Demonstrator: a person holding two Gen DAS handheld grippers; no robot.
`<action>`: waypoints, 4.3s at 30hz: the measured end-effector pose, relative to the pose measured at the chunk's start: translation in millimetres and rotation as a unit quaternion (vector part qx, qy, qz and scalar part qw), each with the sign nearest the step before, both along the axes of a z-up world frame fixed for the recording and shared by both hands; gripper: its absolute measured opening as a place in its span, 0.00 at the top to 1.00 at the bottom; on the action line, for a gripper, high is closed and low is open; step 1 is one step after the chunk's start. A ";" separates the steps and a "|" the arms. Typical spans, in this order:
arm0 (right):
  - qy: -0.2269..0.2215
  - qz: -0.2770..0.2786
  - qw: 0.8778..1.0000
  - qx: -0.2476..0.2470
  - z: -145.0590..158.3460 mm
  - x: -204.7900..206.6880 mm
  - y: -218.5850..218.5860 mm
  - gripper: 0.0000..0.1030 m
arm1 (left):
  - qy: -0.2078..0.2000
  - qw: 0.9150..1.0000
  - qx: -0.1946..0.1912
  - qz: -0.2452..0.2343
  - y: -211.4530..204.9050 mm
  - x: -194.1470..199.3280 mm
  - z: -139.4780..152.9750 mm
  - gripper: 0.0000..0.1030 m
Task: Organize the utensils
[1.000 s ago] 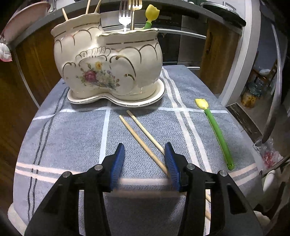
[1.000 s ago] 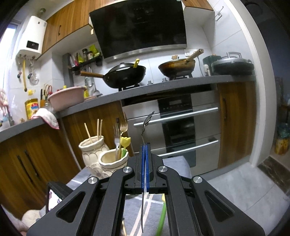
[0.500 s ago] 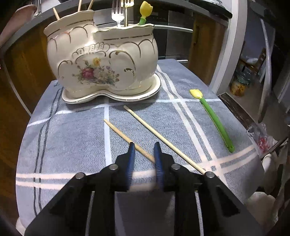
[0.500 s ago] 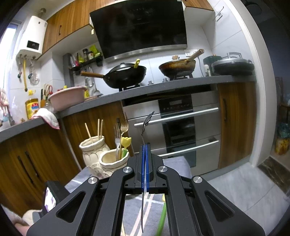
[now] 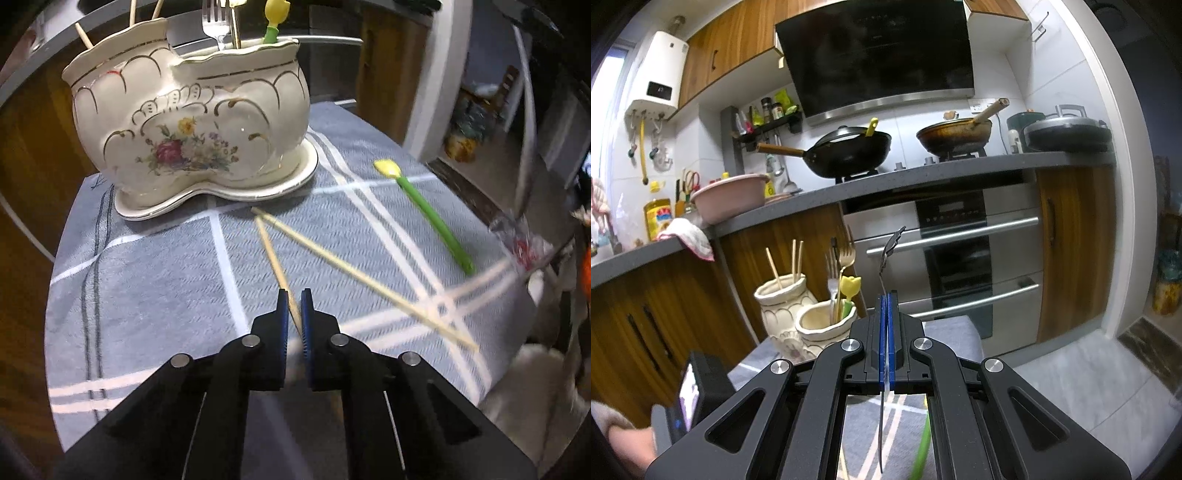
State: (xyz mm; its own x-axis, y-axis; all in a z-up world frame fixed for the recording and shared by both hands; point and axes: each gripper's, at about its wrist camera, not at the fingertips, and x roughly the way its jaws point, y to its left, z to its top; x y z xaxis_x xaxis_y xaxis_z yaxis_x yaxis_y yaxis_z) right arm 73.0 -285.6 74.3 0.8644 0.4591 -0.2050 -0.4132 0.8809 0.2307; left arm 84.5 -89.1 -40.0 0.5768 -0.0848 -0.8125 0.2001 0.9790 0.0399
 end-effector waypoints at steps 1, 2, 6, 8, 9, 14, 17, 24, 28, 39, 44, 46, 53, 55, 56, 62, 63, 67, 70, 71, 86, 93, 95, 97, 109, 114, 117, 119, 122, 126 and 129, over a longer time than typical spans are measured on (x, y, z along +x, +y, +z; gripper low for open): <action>0.000 0.001 1.000 0.000 0.0 0.0 0.2 0.98 | 0.004 1.000 0.003 -0.004 2.5 -1.8 0.2 0.94; 0.000 0.002 1.000 0.001 -0.1 -0.1 0.5 0.98 | 0.006 1.000 0.008 -0.008 3.2 -2.8 -0.3 0.94; -0.003 0.007 1.000 0.000 -1.6 -2.6 8.8 0.98 | -0.001 1.000 0.023 -0.016 1.8 -6.2 -1.7 0.92; -0.010 0.012 1.000 0.001 -1.2 -4.6 11.0 0.98 | -0.009 1.000 0.024 -0.014 1.0 -4.1 -1.8 0.92; -0.016 0.013 1.000 0.000 -0.8 -7.1 12.6 0.98 | -0.011 1.000 0.022 -0.012 1.2 -3.0 -2.6 0.92; -0.038 0.016 0.999 0.005 1.7 -13.2 14.9 0.98 | -0.026 0.999 0.005 -0.018 10.0 -2.1 -4.6 0.95; -0.042 0.014 0.999 0.012 1.5 -12.9 16.0 0.98 | -0.038 0.999 -0.007 -0.024 19.1 -8.6 -2.3 0.95; -0.052 0.008 0.998 0.020 0.5 -10.9 26.5 0.98 | -0.100 0.993 -0.026 -0.050 39.4 -27.8 19.2 0.95; -0.059 0.006 0.998 0.021 0.3 -10.2 33.9 0.98 | -0.171 0.983 -0.030 -0.068 52.1 -41.9 40.0 0.95; -0.078 -0.005 0.997 0.014 10.9 4.1 59.2 0.98 | -0.297 0.949 -0.090 -0.058 99.6 -42.0 90.2 0.95; -0.084 -0.009 0.996 0.020 29.4 22.5 66.7 0.98 | -0.336 0.934 -0.105 -0.054 111.3 -21.8 117.3 0.95; -0.092 -0.009 0.996 0.020 35.4 27.5 70.6 0.98 | -0.353 0.927 -0.115 -0.055 116.2 -10.6 129.6 0.95; -0.104 -0.006 0.994 0.030 47.3 48.4 83.7 0.98 | -0.378 0.915 -0.136 -0.045 125.7 26.3 156.9 0.95; -0.107 -0.003 0.994 0.031 48.6 51.9 87.5 0.98 | -0.384 0.912 -0.139 -0.046 125.8 30.1 161.4 1.00; -0.108 0.001 0.994 0.030 48.8 53.6 89.8 0.98 | -0.386 0.911 -0.138 -0.048 124.4 31.7 163.4 1.00; -0.098 0.010 0.995 0.021 39.1 57.5 94.2 0.98 | -0.363 0.921 -0.132 -0.047 135.5 39.6 147.7 1.00; -0.095 0.012 0.995 0.017 36.9 57.9 94.2 0.98 | -0.355 0.925 -0.131 -0.044 138.5 39.9 141.8 1.00; -0.090 0.015 0.996 0.013 33.5 56.0 92.6 0.98 | -0.283 0.945 -0.149 -0.071 155.4 39.7 115.5 0.91; -0.090 0.015 0.996 0.014 32.5 54.6 92.0 0.98 | -0.233 0.956 -0.113 -0.141 145.1 31.1 97.3 0.65; -0.089 0.014 0.996 0.015 31.9 54.1 91.6 0.98 | -0.208 0.957 -0.101 -0.175 138.7 27.1 88.0 0.64; -0.097 0.039 0.995 0.008 32.9 33.5 93.9 0.98 | -0.031 0.943 -0.025 -0.331 84.2 -8.0 1.7 0.68; -0.099 0.041 0.994 0.010 34.1 31.7 93.8 0.98 | -0.031 0.943 0.001 -0.332 75.1 -4.0 -4.4 0.93; -0.100 0.040 0.994 0.010 34.7 30.9 93.5 0.98 | -0.034 0.946 0.004 -0.323 72.2 -2.2 -4.2 0.95; -0.102 0.039 0.994 0.012 35.7 29.6 92.5 0.98 | -0.040 0.947 0.002 -0.318 70.2 -1.3 -2.7 0.95; -0.103 0.028 0.994 0.024 38.2 32.8 89.7 0.98 | -0.211 0.941 -0.098 -0.248 95.2 -9.7 74.9 0.95; -0.102 0.023 0.994 0.034 37.7 42.5 94.4 0.98 | -0.287 0.927 -0.144 -0.192 112.9 2.2 115.7 0.95; -0.106 0.015 0.993 0.041 38.0 50.7 99.6 0.98 | -0.322 0.918 -0.178 -0.148 120.9 21.3 135.2 0.95; -0.109 0.004 0.993 0.046 35.8 55.1 102.3 0.98 | -0.336 0.912 -0.201 -0.122 125.4 36.0 143.4 0.95; -0.112 -0.012 0.992 0.051 31.3 60.6 105.4 0.98 | -0.353 0.901 -0.238 -0.087 137.7 55.4 156.9 0.95; -0.118 -0.025 0.991 0.058 28.9 66.4 107.4 0.98 | -0.377 0.887 -0.264 -0.045 147.7 71.0 167.1 0.95; -0.125 -0.034 0.990 0.061 29.8 68.5 106.6 0.98 | -0.391 0.880 -0.267 -0.019 148.8 84.3 169.8 0.95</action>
